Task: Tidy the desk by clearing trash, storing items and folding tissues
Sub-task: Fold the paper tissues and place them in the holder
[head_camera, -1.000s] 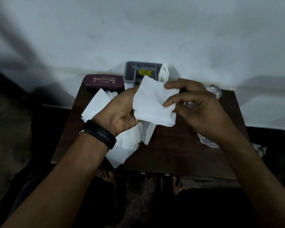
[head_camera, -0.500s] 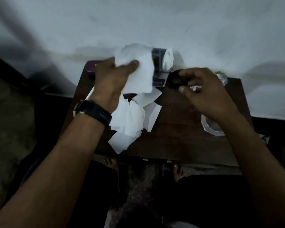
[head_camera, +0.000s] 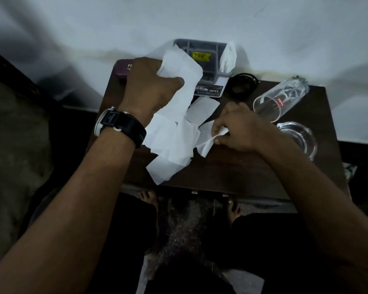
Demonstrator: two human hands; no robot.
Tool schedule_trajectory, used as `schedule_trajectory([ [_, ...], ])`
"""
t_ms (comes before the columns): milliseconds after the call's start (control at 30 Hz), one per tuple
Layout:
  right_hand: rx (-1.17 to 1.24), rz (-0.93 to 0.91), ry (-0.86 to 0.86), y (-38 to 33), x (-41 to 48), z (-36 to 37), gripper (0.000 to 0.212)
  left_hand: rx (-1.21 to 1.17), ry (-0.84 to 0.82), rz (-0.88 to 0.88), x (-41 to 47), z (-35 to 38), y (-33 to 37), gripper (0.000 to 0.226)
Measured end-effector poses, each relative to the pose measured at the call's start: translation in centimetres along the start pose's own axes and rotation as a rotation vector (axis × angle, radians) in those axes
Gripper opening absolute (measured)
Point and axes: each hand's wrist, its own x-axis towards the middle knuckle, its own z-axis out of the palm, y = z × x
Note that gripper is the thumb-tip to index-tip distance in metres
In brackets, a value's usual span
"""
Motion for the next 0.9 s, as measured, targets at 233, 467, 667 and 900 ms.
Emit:
schedule_trajectory([
  [233,0.452,-0.007,0.236,0.7,-3.5,-4.6,0.015,-0.107,0.019,-0.031,-0.5,0.3,0.5,0.015],
  [467,1.304,-0.083,0.370,-0.3,-5.2,-7.0,0.013,-0.397,-0.126,-0.199,-1.0,1.2,1.3,0.026],
  [667,1.171,-0.012,0.453,-1.2,-3.9,-6.4,0.022,-0.445,-0.343,-0.314,-1.5,3.1,1.3,0.028],
  [900,1.140,0.070,0.573,-1.2,-2.7,-5.7,0.045,-0.489,-0.346,-0.359,-1.5,3.5,1.5,0.035],
])
